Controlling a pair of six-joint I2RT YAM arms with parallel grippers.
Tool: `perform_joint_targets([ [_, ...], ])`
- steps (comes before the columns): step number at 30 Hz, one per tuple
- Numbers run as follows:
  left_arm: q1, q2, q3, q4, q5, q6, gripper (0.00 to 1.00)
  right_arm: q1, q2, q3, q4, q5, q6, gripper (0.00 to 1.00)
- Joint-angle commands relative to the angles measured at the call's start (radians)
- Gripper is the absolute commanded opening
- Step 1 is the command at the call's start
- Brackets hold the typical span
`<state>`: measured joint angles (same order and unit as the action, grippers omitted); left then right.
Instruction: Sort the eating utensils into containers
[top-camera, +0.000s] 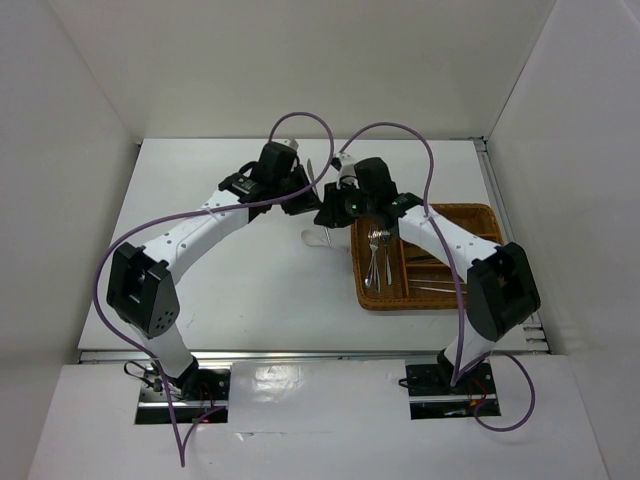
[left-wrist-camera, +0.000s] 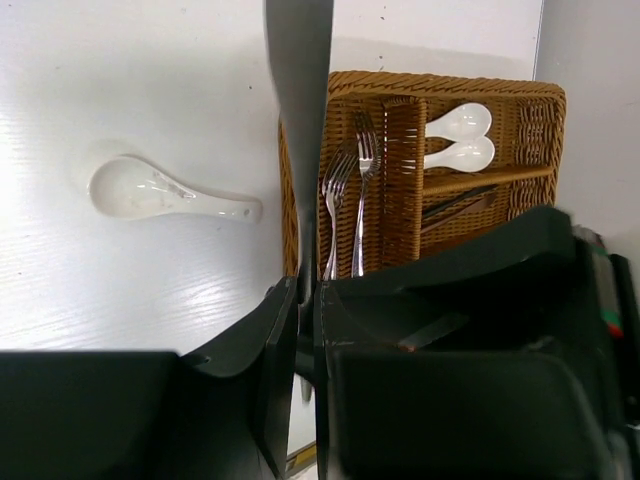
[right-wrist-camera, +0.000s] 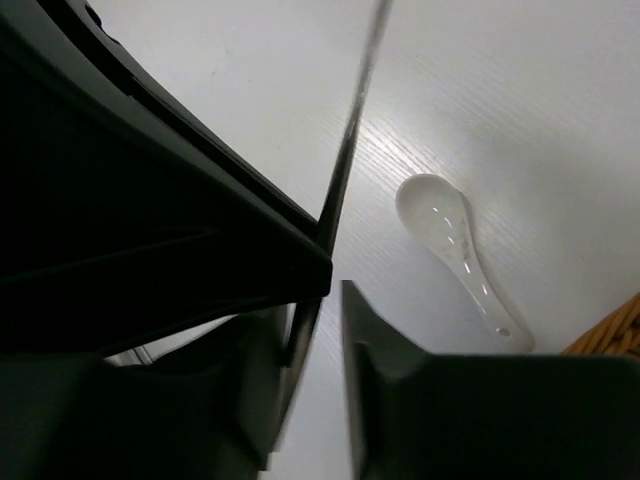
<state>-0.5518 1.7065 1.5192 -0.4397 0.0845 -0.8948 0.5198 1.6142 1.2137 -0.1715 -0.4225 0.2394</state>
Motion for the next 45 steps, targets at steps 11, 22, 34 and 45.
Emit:
perform_joint_targets([
  [11, 0.047, -0.047, 0.079, -0.129, -0.181, -0.018, 0.59, -0.029, -0.034, 0.02, -0.071, 0.514, 0.11, 0.0],
  [22, 0.151, -0.13, -0.025, -0.157, -0.284, -0.027, 0.75, -0.389, -0.18, -0.057, -0.542, 0.807, 0.702, 0.0],
  [34, 0.182, -0.081, -0.034, -0.148, -0.233, 0.002, 0.77, -0.527, -0.16, -0.134, -0.706, 0.815, 1.026, 0.0],
  [45, 0.228, -0.041, -0.034, -0.139, -0.192, 0.04, 0.77, -0.527, -0.073, -0.134, -0.709, 0.746, 1.116, 0.0],
])
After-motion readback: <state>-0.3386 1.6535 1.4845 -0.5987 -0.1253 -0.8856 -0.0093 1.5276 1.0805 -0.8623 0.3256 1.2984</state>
